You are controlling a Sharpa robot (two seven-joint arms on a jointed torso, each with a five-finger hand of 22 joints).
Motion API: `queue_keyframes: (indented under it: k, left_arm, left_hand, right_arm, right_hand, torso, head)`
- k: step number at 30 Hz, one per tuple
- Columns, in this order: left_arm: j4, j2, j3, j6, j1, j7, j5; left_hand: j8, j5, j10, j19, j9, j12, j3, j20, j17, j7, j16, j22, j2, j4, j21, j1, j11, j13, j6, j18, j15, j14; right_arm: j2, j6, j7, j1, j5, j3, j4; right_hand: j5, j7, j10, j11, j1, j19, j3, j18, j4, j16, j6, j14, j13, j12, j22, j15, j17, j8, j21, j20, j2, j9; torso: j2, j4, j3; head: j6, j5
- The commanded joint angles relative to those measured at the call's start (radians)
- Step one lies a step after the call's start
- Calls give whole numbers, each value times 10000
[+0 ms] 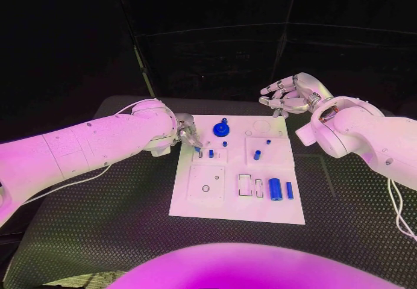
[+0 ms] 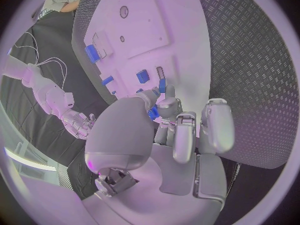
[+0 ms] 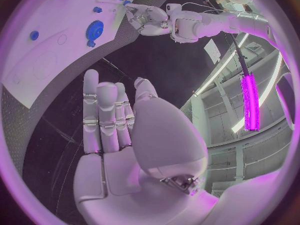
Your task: Assemble the parts on the task board
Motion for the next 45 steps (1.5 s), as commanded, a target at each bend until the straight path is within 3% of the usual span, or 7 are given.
queue_keyframes:
  k: [1,21,45]
  left_arm:
    - [54,12,8,-58,-26,-28,-224]
    - [267,69,7,101,-143,-51,-445]
    - [280,-13,5,471,-177,-93,-494]
  left_hand:
    - [40,49,71,100,91,29,1152,1,2634,-63,31,495,-15,-1057,62,118,-18,-11,-6,100,-62,1055]
    - [65,48,81,109,108,28,1236,-2,2634,-62,31,506,-45,-1079,67,86,-19,-15,-10,98,-64,1055]
    - [95,51,83,112,129,12,1333,-5,2634,-64,31,508,-79,-1110,63,54,-22,-39,-15,98,-66,1055]
  right_arm:
    - [5,50,107,12,-7,6,12]
    - [18,65,105,5,-7,4,-4]
    - [12,111,101,-1,-7,2,-19]
  right_hand:
    - [36,-29,-71,-12,67,76,40,128,-6,-26,-33,-8,-9,40,-14,-40,10,67,-47,0,30,-2]
    - [36,-29,-71,-12,67,76,40,128,-6,-26,-33,-8,-9,40,-14,-40,10,67,-47,0,30,-2]
    - [36,-29,-71,-12,67,76,40,128,-6,-26,-33,-8,-9,40,-14,-40,10,67,-47,0,30,-2]
  torso:
    - [4,4,5]
    - [3,4,5]
    - [3,-3,3]
  head:
    - [2,-3]
    - [2,-15]
    - [2,25]
